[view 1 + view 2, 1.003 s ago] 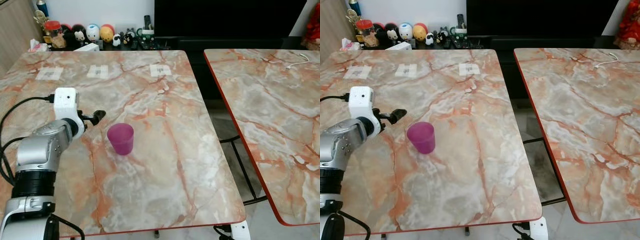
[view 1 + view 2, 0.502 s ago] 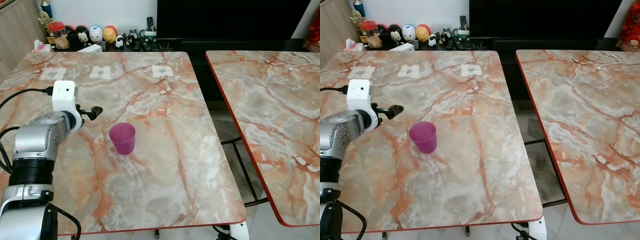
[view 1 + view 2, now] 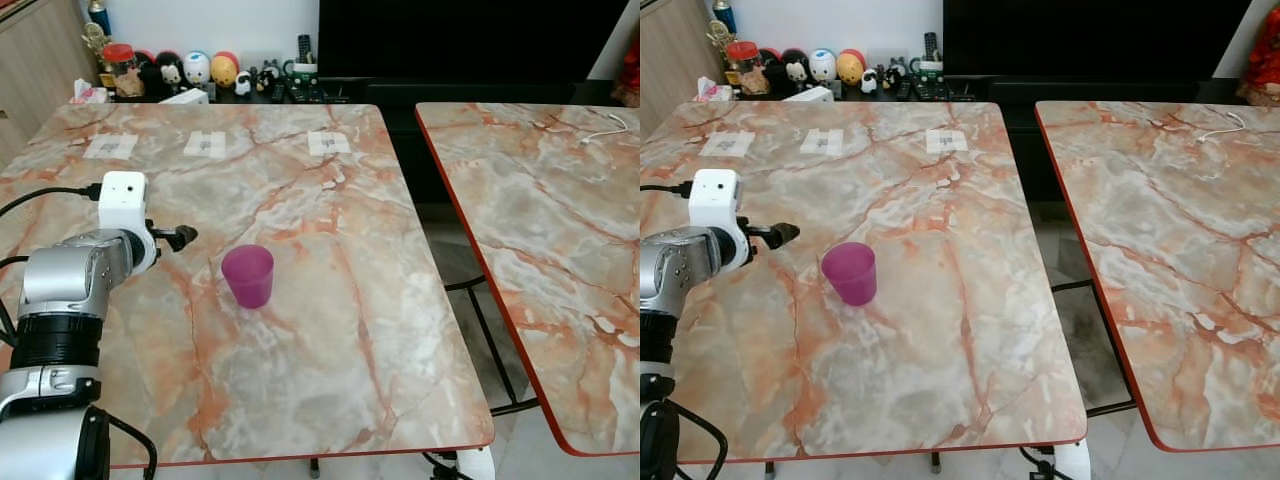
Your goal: Setting the table
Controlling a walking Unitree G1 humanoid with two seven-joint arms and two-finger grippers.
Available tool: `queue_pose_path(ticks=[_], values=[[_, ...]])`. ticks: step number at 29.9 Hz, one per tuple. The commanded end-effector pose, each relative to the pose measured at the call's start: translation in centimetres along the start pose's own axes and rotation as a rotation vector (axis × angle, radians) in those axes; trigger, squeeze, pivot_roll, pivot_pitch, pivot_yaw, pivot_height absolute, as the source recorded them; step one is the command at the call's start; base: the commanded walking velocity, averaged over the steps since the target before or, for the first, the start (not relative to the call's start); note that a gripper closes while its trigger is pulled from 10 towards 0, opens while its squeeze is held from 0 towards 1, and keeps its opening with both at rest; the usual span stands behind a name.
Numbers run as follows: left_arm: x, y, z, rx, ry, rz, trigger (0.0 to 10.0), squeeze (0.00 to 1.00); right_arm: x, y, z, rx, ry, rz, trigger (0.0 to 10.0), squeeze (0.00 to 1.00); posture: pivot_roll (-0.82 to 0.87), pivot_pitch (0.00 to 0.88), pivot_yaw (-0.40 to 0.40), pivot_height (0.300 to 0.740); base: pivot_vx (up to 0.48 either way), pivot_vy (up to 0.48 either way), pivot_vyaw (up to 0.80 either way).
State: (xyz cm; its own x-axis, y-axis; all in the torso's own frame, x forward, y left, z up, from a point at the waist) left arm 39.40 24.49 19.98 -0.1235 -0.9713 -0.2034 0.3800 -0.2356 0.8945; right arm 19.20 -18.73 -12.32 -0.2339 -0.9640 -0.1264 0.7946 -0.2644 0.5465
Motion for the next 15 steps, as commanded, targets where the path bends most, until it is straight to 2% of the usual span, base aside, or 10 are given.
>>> queue_pose_path(ticks=[1,7,8,12,13,14,15], values=[[0.55,0.64,0.08,0.005,-0.042,-0.014,10.0,0.00,0.43,-0.57,0.10,-0.024,-0.014,0.003,10.0,0.00,0.18,0.000,-0.049,0.740,0.000,0.000,0.00],[1.16,0.00,-0.08,-0.012,-0.064,-0.007,10.0,0.00,0.53,-0.60,0.12,-0.024,-0.015,0.006,10.0,0.00,0.18,0.000,-0.051,0.740,0.000,0.000,0.00],[1.04,-0.25,-0.14,-0.021,-0.049,-0.003,10.0,1.00,0.54,-0.61,0.12,-0.024,-0.014,0.008,10.0,0.00,0.18,0.000,-0.052,0.740,0.000,0.000,0.00],[1.08,0.03,-0.14,-0.005,-0.063,0.009,10.0,1.00,0.57,-0.64,0.13,-0.025,-0.012,0.012,10.0,0.00,0.18,0.000,-0.053,0.740,0.000,0.000,0.00],[1.25,0.27,-0.12,0.004,-0.081,0.011,10.0,0.83,0.57,-0.64,0.14,-0.026,-0.011,0.014,10.0,0.00,0.18,0.000,-0.053,0.740,0.000,0.000,0.00],[1.32,0.32,-0.13,0.001,-0.090,0.023,10.0,0.00,0.56,-0.64,0.14,-0.026,-0.011,0.015,10.0,0.00,0.18,0.000,-0.053,0.740,0.000,0.000,0.00],[1.30,0.32,-0.13,-0.001,-0.089,0.027,10.0,0.00,0.57,-0.65,0.14,-0.026,-0.011,0.015,10.0,0.00,0.18,0.000,-0.052,0.740,0.000,0.000,0.00]])
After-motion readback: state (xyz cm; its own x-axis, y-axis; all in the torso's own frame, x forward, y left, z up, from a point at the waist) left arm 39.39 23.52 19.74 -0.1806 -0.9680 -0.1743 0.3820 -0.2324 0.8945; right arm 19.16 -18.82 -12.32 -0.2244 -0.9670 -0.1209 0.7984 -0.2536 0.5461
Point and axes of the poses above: a point about 5 cm out from each wrist's last joint towards the gripper, its own z axis pointing back from the gripper into the wrist, its own y axis along the axis of the wrist's last joint, x = y × z, the point moved 4 cm from there along -z, pointing out of the wrist towards the gripper, and after that the axes turned 12 degrees about -z, right-handed, at the moved point
